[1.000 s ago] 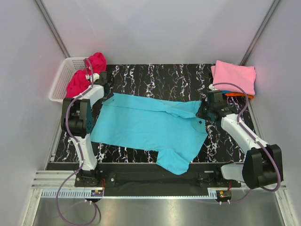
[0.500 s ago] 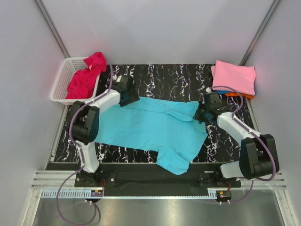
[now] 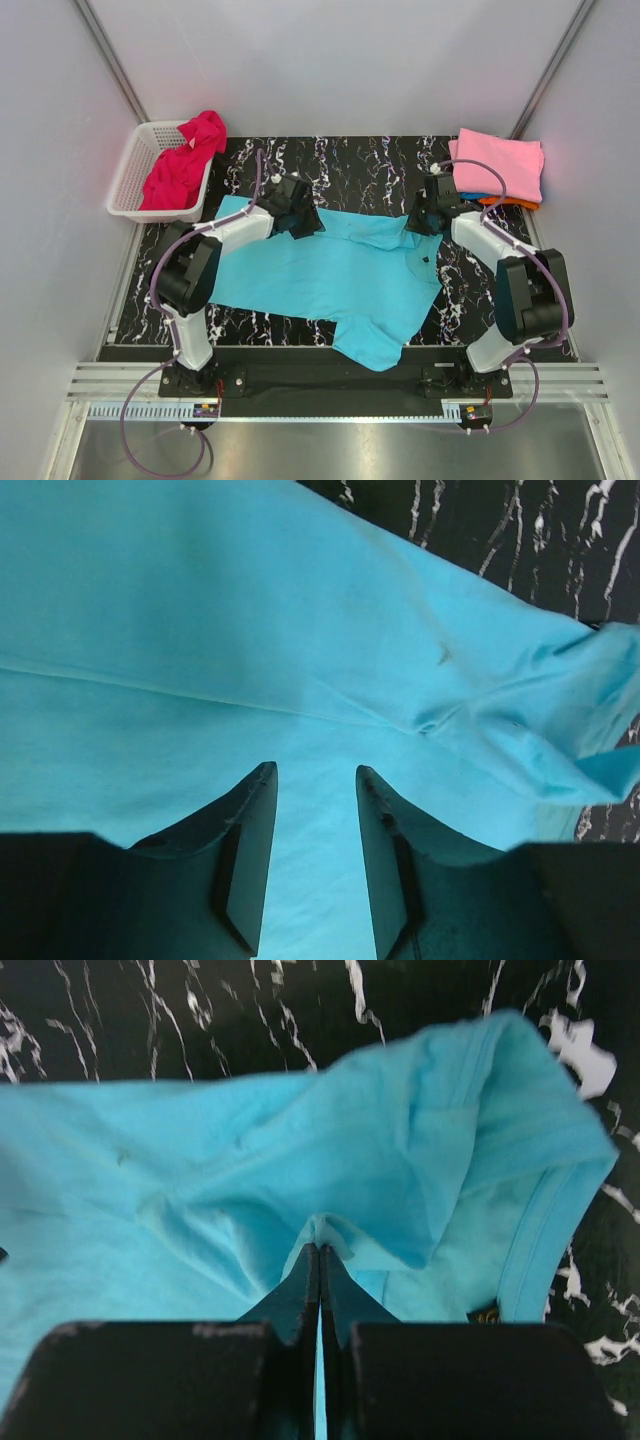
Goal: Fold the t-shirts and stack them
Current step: Fold the tshirt
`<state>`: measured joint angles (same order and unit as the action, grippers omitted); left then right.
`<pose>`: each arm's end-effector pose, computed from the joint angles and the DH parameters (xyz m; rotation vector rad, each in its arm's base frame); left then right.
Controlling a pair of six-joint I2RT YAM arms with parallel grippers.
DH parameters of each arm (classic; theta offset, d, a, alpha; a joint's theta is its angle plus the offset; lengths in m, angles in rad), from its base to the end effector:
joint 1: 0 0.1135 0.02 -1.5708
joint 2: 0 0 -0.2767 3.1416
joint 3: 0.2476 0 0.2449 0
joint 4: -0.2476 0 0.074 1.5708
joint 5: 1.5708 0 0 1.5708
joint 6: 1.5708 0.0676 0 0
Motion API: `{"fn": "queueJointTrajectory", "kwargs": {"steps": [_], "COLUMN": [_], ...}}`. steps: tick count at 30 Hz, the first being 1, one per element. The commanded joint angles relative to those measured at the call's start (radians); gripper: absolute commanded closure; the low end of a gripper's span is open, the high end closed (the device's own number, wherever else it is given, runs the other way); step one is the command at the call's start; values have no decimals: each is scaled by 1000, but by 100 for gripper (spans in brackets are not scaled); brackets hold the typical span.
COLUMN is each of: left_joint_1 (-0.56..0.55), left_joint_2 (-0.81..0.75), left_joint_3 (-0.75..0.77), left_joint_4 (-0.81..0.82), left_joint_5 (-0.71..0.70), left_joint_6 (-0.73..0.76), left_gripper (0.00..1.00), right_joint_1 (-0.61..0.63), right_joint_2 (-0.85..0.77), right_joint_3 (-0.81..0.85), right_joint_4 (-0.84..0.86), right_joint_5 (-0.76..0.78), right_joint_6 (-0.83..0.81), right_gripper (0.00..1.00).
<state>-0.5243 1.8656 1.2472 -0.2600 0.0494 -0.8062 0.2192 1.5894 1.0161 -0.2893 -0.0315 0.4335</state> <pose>0.3610 -0.2126 0.1806 -0.3366 2.5349 -0.6191 0.3404 0.0780 0.2043 0.2489 2.4480 0.3283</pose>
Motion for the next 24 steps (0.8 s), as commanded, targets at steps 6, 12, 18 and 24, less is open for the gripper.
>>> {"fn": "queueJointTrajectory", "kwargs": {"steps": [6,12,18,24], "left_joint_1": [-83,-158,-201,-213], "left_joint_2": [30,78,121,194], "left_joint_3": [63,97,138,218], "left_joint_4": [108,143,171,159], "left_joint_5": [93,107,103,101], "left_joint_6": [-34,-59,-68,-74], "left_gripper": [61,65,67,52], "right_joint_1": [8,6,6,5], "right_joint_2": [144,267,348,377], "right_joint_3": [211,280,321,338], "right_joint_4": [48,76,99,107], "right_joint_5": [107,104,90,88], "right_joint_6": [-47,-58,-64,-75], "right_gripper": [100,100,100,100]}}
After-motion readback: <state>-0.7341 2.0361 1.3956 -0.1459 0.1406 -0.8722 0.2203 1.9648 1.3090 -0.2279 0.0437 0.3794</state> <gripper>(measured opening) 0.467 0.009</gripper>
